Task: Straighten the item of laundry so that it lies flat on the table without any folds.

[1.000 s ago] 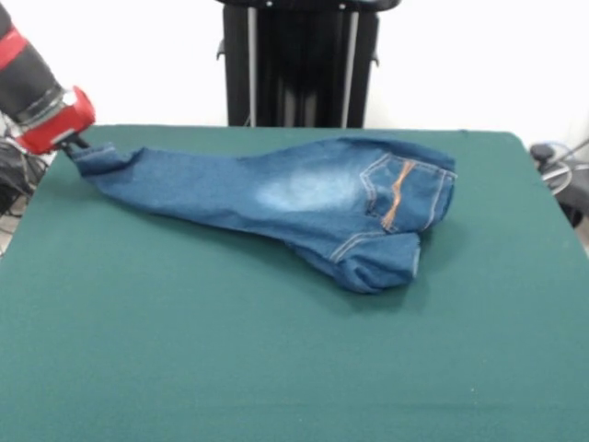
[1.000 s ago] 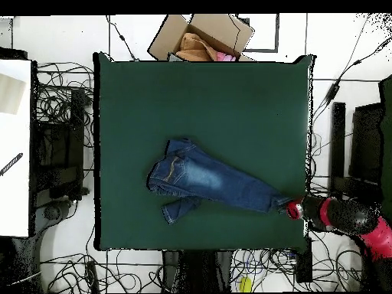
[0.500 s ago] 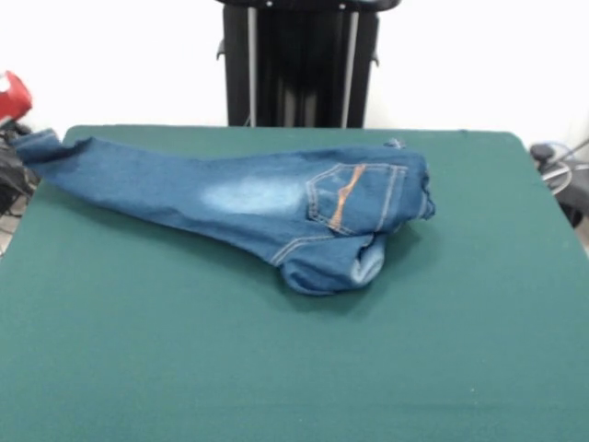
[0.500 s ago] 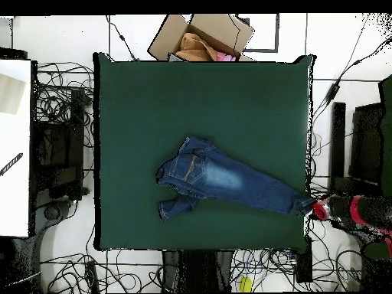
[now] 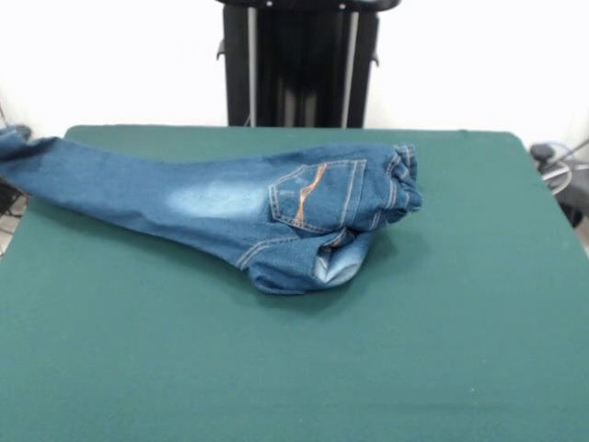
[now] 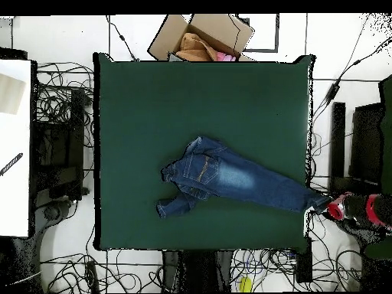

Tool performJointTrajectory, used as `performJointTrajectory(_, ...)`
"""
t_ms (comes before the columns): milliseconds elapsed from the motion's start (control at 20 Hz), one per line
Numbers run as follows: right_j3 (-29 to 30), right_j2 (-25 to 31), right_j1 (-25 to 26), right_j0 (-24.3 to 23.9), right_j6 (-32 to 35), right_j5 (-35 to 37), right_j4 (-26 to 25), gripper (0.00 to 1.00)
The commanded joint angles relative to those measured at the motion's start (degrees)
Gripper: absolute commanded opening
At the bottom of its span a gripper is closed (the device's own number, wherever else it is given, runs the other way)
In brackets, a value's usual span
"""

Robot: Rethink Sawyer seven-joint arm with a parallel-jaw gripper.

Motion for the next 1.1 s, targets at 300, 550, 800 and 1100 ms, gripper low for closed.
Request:
performJointTrajectory(300, 7.0, -1.3, -3.4, -1.1, -4.1, -7.0, -0.3, 0.0)
performJointTrajectory(550, 7.8, -1.4, -3.8, -1.2, -4.0, -7.7, -0.2, 0.0)
performJointTrajectory(800, 7.7, -1.7, -3.7, -1.1, -3.9, -7.8, -0.1, 0.0)
performJointTrajectory(1100, 8.4, -1.7, -3.9, -1.4, -3.7, -8.4, -0.2, 0.0)
